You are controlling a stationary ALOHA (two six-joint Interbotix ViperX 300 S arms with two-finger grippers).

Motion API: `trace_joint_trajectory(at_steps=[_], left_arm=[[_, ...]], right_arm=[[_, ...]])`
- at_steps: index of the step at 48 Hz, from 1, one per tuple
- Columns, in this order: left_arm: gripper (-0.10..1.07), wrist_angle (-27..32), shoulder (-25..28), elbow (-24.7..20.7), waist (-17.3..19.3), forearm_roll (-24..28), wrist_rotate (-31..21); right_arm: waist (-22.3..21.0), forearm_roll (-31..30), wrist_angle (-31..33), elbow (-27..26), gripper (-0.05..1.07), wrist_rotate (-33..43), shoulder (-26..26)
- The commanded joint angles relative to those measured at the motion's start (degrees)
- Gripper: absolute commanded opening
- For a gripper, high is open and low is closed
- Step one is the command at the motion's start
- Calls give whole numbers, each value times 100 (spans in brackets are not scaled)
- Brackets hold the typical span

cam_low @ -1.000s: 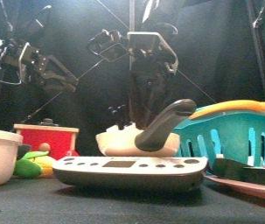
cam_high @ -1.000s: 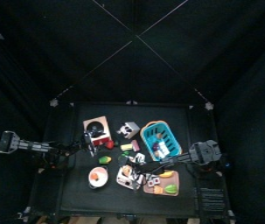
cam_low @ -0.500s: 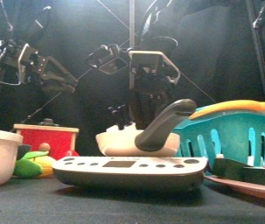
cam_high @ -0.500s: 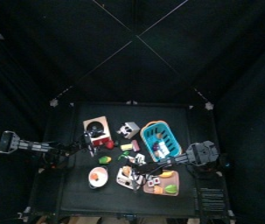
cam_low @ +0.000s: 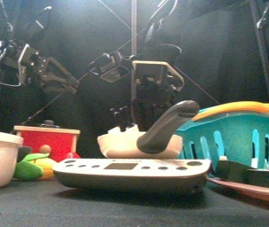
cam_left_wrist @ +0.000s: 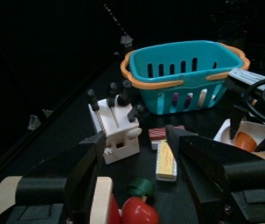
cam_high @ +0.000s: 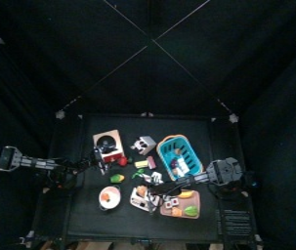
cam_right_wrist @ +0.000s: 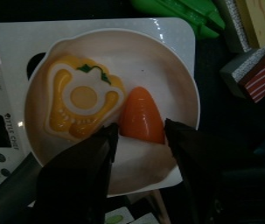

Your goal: Grab carrot bottom

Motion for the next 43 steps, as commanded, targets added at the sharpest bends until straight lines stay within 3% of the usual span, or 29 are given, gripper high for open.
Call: trace_joint_trajectory(at_steps=[1,10,43], left_arm=[[92,-26,0,-70,-9,18,9],[92,-26,0,-79,0,18,35],[92,-26,0,-123,18,26,35]], right_arm=[[-26,-18,-18,-53,79,0,-149],[-35,-9,-18,-114,72,-9,-176],[-9,-211,343,-431,71,44,-589]])
